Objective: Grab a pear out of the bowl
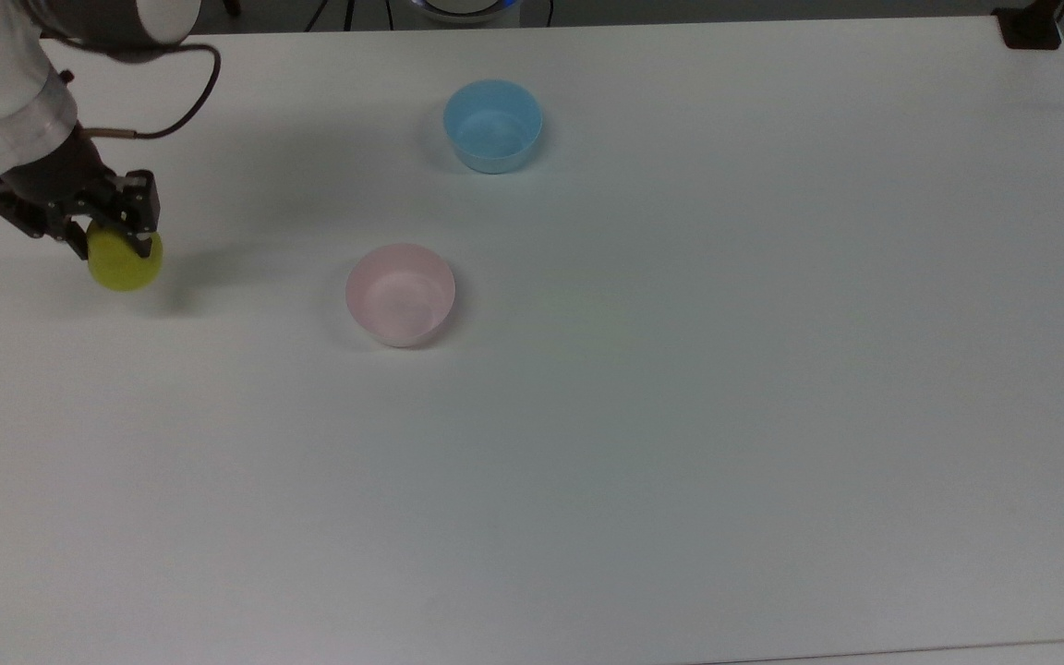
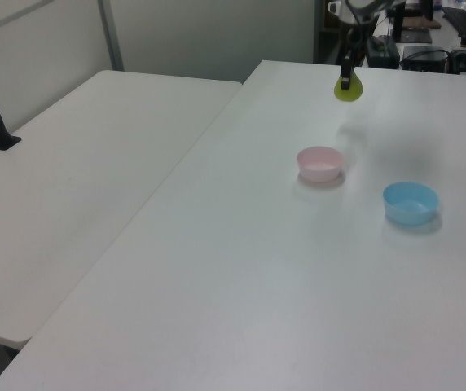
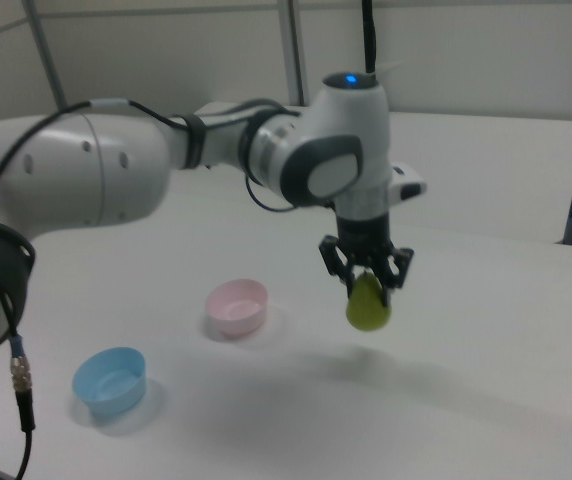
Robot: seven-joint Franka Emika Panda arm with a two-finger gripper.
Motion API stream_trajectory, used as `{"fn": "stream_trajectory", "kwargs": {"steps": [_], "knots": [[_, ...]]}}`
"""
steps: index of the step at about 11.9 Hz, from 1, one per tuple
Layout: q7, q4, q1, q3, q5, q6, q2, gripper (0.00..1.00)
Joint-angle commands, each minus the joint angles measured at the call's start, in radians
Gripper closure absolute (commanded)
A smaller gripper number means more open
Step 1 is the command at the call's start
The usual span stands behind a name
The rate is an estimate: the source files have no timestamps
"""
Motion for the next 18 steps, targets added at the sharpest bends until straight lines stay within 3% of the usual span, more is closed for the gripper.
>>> {"fn": "stream_trajectory", "kwargs": {"steps": [1, 6, 7, 8, 9, 10, 11, 13, 15, 18], "knots": [[-0.046, 0.026, -0.024, 0.006, 0.029, 0.040, 0.057, 1.00], [-0.044, -0.004, -0.024, 0.006, 0.030, 0.094, 0.092, 1.00], [-0.040, -0.012, -0.023, 0.006, 0.028, 0.095, 0.092, 0.96], [-0.036, -0.016, -0.023, 0.006, 0.029, 0.095, 0.092, 0.68], [-0.033, -0.018, -0.023, 0.006, 0.031, 0.095, 0.092, 0.32], [-0.032, -0.018, -0.023, 0.006, 0.031, 0.095, 0.092, 0.20], [-0.032, -0.018, -0.021, 0.009, 0.026, 0.095, 0.089, 0.01], [-0.032, -0.017, -0.017, 0.011, 0.022, 0.081, 0.062, 0.00], [-0.015, -0.030, -0.011, 0.038, 0.022, 0.022, -0.036, 0.00], [0.205, -0.032, 0.052, 0.065, 0.017, -0.142, -0.188, 0.00]]}}
